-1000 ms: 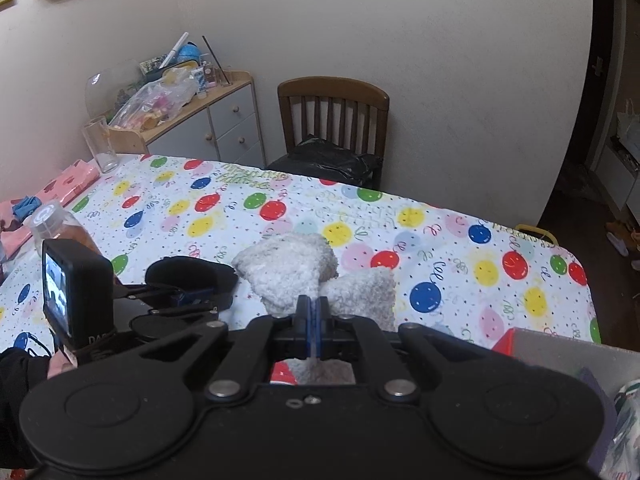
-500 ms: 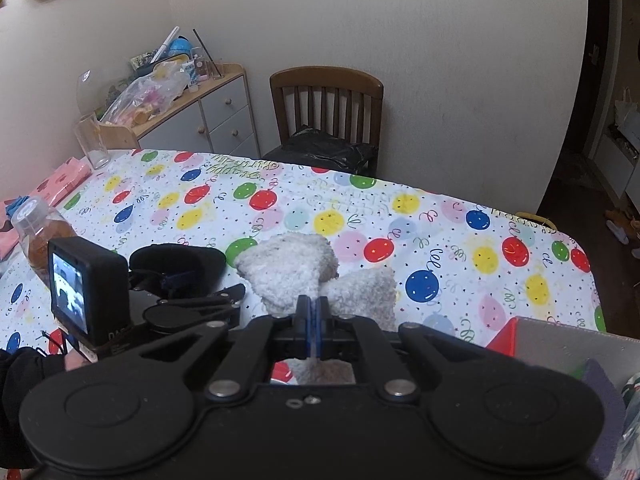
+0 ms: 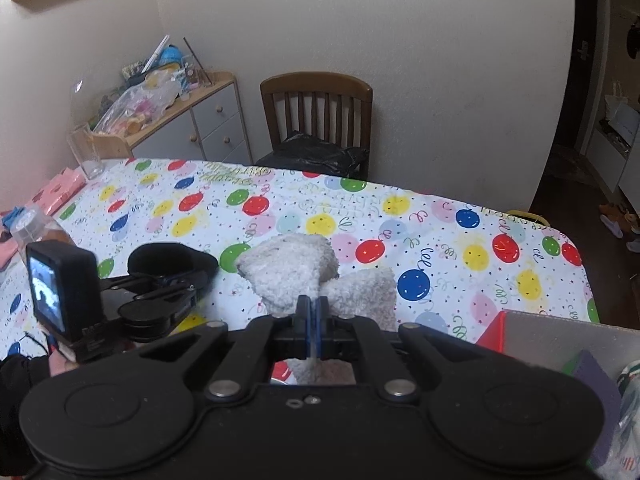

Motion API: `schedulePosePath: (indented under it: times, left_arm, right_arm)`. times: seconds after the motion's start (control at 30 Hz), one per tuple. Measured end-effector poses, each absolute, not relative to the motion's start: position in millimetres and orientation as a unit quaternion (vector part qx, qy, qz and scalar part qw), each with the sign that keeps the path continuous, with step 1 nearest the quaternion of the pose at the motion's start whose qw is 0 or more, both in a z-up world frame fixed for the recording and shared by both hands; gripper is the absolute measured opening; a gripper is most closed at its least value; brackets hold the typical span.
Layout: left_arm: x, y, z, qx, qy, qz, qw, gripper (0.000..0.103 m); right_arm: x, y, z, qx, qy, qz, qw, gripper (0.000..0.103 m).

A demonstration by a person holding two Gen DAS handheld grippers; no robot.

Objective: Organize soft objects
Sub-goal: 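Lift and carry the black cap and white towel with both tools to the red box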

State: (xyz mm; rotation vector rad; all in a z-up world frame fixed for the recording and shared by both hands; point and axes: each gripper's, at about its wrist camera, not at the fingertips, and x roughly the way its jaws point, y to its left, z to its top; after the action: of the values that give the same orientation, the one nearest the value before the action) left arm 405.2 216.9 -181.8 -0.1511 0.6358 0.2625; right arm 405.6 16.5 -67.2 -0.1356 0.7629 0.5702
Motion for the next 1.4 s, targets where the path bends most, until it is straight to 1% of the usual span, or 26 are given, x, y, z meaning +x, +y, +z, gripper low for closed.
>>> schedulePosePath:
  times: [0.27, 0.6, 0.8, 0.93, 1.13, 1.4]
  left_arm:
    - [385, 210, -145, -0.095, 0.295, 0.096, 0.946, 0.006]
    - [346, 194, -66, -0.076, 0.247, 0.022, 0.966, 0.006]
    - [337, 181, -19, -0.073, 0.221, 0.006, 0.972, 0.006]
    - [325, 171, 7, -0.089, 0.213, -0.001, 0.973, 0.006]
    - [312, 142, 44, -0.09, 0.2, -0.019, 0.975, 0.006]
    - [312, 86, 96, -0.09, 0.169, -0.059, 0.98, 0.006]
  right_arm:
    - [385, -5, -48, -0.048, 0.346, 0.269, 0.898, 0.001]
    - [354, -64, -10, -0.022, 0.307, 0.256, 0.916, 0.001]
    - [336, -106, -2, 0.0, 0.294, 0.245, 0.924, 0.001]
    - [323, -136, 1, 0.014, 0.289, 0.241, 0.926, 0.001]
    - [316, -178, 3, 0.023, 0.284, 0.229, 0.931, 0.001]
    - [311, -224, 7, 0.027, 0.276, 0.214, 0.937, 0.001]
